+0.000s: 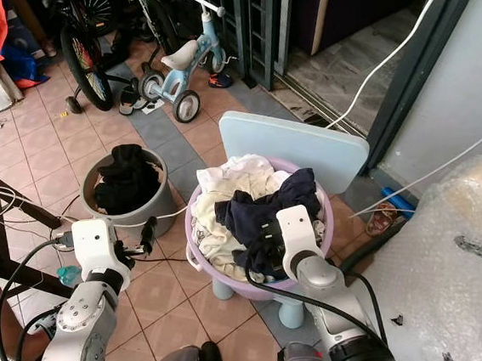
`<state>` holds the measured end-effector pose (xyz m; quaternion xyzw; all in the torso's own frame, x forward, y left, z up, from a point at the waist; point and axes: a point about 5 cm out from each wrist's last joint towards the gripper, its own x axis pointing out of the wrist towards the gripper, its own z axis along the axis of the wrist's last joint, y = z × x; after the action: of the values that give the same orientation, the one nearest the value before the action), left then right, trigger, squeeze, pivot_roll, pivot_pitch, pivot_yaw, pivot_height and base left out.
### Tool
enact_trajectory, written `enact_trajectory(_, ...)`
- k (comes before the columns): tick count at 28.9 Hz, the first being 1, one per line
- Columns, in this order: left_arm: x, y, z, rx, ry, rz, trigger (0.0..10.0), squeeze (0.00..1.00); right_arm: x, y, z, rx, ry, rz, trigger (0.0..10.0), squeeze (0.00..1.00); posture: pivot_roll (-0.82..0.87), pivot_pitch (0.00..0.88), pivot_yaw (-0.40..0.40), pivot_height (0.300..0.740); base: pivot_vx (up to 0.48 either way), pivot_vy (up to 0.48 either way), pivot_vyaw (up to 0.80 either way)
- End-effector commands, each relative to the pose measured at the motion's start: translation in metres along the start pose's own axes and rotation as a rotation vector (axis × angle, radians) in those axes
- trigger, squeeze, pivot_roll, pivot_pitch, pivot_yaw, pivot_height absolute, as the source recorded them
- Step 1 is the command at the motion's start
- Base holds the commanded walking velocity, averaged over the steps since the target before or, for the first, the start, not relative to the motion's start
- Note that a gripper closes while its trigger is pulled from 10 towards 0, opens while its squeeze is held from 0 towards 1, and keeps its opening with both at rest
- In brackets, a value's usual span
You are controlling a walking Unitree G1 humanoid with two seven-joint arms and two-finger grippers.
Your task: Clothes washing
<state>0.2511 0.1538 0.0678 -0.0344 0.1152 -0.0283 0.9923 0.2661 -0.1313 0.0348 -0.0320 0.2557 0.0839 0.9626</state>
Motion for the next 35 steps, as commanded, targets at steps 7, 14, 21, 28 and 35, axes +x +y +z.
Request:
enact_trajectory(7,0.003,0.0,-0.003,0.004,0.011,0.0,10.0,0.0,0.002,0.003,-0.001,0.071,0.019,0.039,0.0,0.0,-0.07,0.088,0.045,0.74,0.0,0.0,0.0)
enact_trajectory(14,0.006,-0.002,-0.004,0.002,0.009,-0.005,10.0,0.0,0.001,0.011,-0.01,0.099,0.077,0.105,0.0,0.0,-0.07,0.09,0.042,0.74,0.0,0.0,0.0)
enact_trajectory(21,0.008,-0.002,-0.004,0.001,0.009,-0.004,10.0,0.0,0.001,0.015,-0.01,0.148,0.084,0.14,0.0,0.0,-0.07,0.092,0.045,0.74,0.0,0.0,0.0)
enact_trajectory(28,0.009,-0.005,-0.004,-0.003,0.009,-0.016,10.0,0.0,0.003,0.011,-0.007,0.198,0.07,0.114,0.0,0.0,-0.08,0.091,0.043,0.74,0.0,0.0,0.0)
enact_trajectory(35,0.011,-0.007,-0.004,-0.001,0.006,-0.023,10.0,0.0,0.004,0.007,0.0,0.238,0.017,0.086,0.0,0.0,-0.08,0.088,0.044,0.74,0.0,0.0,0.0)
